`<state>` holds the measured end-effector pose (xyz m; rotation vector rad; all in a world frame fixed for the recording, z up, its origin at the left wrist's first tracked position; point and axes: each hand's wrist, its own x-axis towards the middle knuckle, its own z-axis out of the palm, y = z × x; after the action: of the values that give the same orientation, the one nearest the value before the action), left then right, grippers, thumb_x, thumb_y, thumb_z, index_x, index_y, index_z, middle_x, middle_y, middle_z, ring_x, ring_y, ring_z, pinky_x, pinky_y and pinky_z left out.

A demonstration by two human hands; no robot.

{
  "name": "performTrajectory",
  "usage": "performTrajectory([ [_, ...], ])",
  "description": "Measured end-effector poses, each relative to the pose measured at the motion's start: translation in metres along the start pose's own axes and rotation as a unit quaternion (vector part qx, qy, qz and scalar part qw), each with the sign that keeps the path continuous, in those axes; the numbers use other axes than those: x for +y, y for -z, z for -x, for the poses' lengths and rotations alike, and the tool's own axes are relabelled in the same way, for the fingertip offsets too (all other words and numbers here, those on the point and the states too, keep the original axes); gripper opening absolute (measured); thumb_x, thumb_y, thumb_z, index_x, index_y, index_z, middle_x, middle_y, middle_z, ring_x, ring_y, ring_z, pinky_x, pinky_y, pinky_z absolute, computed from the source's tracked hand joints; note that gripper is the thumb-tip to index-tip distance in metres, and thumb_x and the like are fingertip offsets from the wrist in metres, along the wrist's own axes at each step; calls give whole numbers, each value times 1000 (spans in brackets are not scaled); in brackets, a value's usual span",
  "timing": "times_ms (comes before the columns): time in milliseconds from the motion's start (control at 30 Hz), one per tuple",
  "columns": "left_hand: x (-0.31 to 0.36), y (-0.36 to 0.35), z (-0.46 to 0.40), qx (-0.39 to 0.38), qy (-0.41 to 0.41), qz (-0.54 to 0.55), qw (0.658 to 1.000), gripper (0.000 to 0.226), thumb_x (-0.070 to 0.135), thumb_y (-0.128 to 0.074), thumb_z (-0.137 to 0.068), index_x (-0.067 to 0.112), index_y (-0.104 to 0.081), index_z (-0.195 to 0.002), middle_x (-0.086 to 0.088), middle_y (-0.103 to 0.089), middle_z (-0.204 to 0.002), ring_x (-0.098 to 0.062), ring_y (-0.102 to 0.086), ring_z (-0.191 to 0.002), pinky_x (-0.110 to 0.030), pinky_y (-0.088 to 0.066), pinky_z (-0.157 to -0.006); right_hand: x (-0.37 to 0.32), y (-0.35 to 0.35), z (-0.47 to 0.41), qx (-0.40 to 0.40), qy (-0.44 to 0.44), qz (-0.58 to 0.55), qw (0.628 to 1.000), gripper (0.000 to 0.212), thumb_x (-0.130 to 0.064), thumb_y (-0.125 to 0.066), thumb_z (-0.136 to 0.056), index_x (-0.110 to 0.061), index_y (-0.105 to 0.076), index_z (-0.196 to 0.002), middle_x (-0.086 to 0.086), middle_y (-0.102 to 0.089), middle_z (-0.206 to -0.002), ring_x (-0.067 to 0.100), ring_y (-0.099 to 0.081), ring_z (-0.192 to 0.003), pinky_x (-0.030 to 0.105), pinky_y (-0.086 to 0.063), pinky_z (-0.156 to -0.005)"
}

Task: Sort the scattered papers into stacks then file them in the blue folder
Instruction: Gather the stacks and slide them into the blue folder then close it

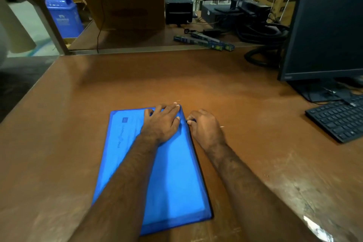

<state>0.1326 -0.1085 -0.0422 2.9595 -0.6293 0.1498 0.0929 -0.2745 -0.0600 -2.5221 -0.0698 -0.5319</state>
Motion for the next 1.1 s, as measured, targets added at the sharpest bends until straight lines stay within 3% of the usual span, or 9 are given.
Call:
performTrajectory([
  [100, 6, 4, 5, -1, 4, -9, 1000, 60, 48, -23, -98, 30, -41, -153, 16, -34, -163, -14, -37, -140, -45, -31, -102, -6, 15, 38, 9, 4, -19, 1000, 9, -7, -74, -78, -15, -73, -82, 4, -66, -84, 29, -64, -81, 39, -52, -73],
  [200, 23, 13, 15, -33, -47, 27, 998, 50, 22, -43, -101, 25, -43, -151, 8, -30, -166, -14, -25, -153, -47, -27, -117, -12, 21, 47, 15, -23, -40, 999, 12, -6, -75, -77, -14, -76, -86, 6, -70, -86, 29, -66, -80, 38, -51, -76],
  [300, 43, 20, 48, -19, -59, 65, 996, 53, 12, -48, -92, 25, -52, -143, 3, -47, -156, -15, -32, -150, -43, -24, -120, -13, 21, 43, 20, -47, -59, 997, 13, -7, -69, -75, -17, -73, -83, 7, -70, -86, 30, -66, -78, 41, -54, -76],
  [400, 46, 8, 77, 14, -15, 39, 999, 53, 18, -46, -96, 27, -47, -148, 7, -43, -158, -14, -35, -148, -41, -29, -117, -17, 26, 51, 5, -45, -60, 997, 10, -5, -75, -75, -13, -74, -82, 7, -70, -86, 29, -65, -79, 40, -54, -78],
  [500, 42, 2, 79, -12, -4, 48, 999, 57, 20, -40, -101, 32, -34, -157, 15, -26, -166, -9, -21, -154, -40, -21, -121, -21, 36, 62, -12, -43, -49, 998, 10, -6, -77, -77, -14, -75, -84, 7, -70, -87, 29, -65, -80, 38, -52, -80],
  [667, 40, 9, 66, -63, -5, 58, 996, 57, 18, -35, -104, 30, -28, -160, 14, -19, -168, -12, -15, -156, -44, -16, -124, -21, 54, 110, -25, -31, -38, 998, 12, -10, -76, -79, -20, -74, -86, 1, -69, -90, 24, -66, -80, 37, -54, -79],
  [867, 35, 20, 91, -51, -86, 130, 986, 55, 14, -43, -102, 27, -41, -155, 8, -27, -166, -18, -19, -156, -48, -15, -123, -25, 58, 129, -13, -39, -37, 998, 13, -14, -75, -80, -22, -75, -89, 1, -68, -92, 27, -67, -79, 45, -56, -77],
  [967, 34, 21, 121, -59, -109, 145, 982, 55, 35, -37, -96, 35, -47, -151, 12, -36, -162, -14, -26, -153, -48, -22, -122, -29, 58, 129, -9, -42, -37, 998, 14, -12, -76, -80, -21, -76, -90, 2, -68, -92, 26, -68, -80, 43, -56, -78],
  [1100, 32, 12, 132, -64, -95, 121, 986, 59, 55, -27, -93, 48, -42, -150, 19, -29, -163, -8, -18, -154, -47, -17, -123, -33, 67, 135, -23, -31, -29, 999, 14, -9, -74, -79, -20, -74, -88, 1, -67, -90, 25, -66, -79, 40, -55, -79],
])
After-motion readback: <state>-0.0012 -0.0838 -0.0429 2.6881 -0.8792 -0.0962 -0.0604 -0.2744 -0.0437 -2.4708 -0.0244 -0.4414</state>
